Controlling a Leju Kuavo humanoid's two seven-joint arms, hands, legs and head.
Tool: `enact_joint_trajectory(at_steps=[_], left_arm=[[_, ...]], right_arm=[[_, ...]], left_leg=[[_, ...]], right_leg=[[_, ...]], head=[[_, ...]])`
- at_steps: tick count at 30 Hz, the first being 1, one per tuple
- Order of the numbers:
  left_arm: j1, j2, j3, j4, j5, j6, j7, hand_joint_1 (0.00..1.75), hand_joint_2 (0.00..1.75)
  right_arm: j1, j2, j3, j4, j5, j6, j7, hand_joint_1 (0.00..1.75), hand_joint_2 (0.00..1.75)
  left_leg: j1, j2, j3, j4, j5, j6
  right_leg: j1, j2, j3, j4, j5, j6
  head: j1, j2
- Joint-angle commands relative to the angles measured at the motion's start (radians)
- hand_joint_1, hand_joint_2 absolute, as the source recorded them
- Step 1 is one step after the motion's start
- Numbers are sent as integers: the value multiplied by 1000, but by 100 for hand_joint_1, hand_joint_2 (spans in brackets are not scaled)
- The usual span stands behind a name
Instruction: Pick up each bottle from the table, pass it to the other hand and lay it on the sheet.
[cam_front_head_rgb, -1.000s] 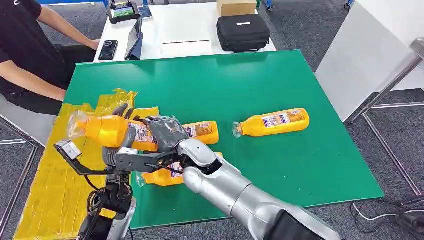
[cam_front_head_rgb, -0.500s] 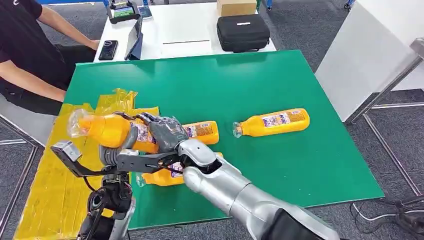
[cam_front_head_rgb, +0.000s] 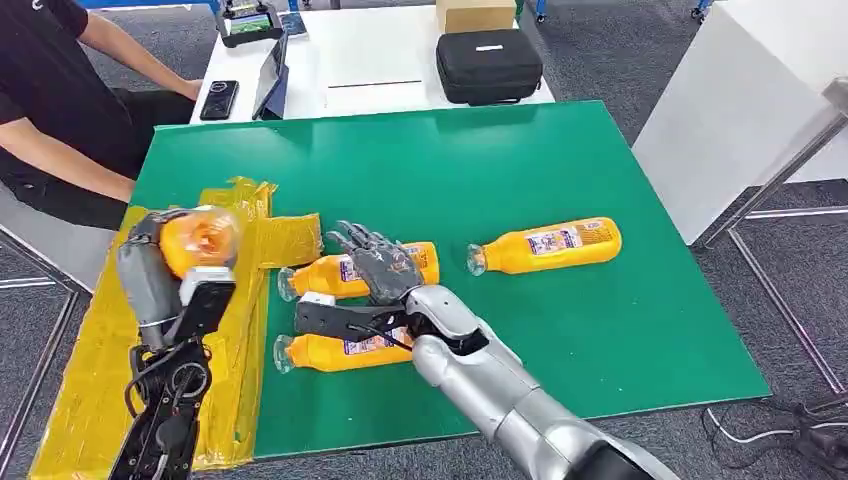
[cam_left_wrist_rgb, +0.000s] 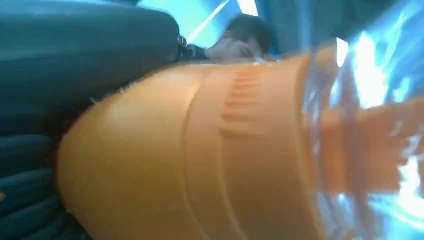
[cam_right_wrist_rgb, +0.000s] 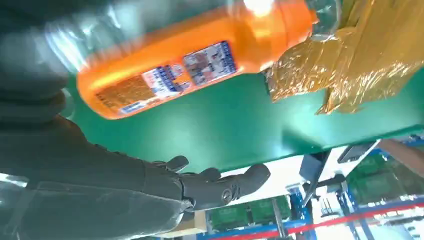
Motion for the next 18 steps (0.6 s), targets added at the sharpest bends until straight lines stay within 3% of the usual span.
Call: enact_joint_trajectory(at_steps=[1,7,14,15,16,18], left_arm=[[-95,25,112,249,-100,5,32,175,175],[-258,77,-37,668,-463,-11,249,175,175],[-289,82,-105,782,-444,-152,279,175,175],[-283,91,-116,779,-443,-173,278,140,175],[-277,98,-120,778,-452,-183,302,0,175],[-272,102,-120,776,-451,-181,302,0,175]], right_arm=[[35,-81,-63,-134,6,27,-4,0,0],[73,-106,10,-204,18,140,21,0,0],[133,-165,103,-296,61,312,73,0,0],[142,-173,111,-309,65,330,71,0,0],[144,-185,131,-314,78,362,72,0,0],[151,-188,133,-316,78,361,72,0,0]], left_leg=[[-1,1,4,-1,-1,-1],[0,-2,7,-2,-1,-2],[0,0,6,-1,-1,-2],[0,1,4,-1,0,-1],[0,2,7,-1,-2,-2],[0,2,5,-1,-1,-2]], right_leg=[[0,-2,4,-1,-1,-1],[0,-6,7,-1,-2,-2],[0,-3,6,-1,-1,-2],[0,-2,4,-1,0,-2],[1,-2,8,-1,-2,-2],[0,-1,5,-1,0,-2]], head=[[0,0],[0,0],[0,0],[-1,0],[-1,0],[0,0]])
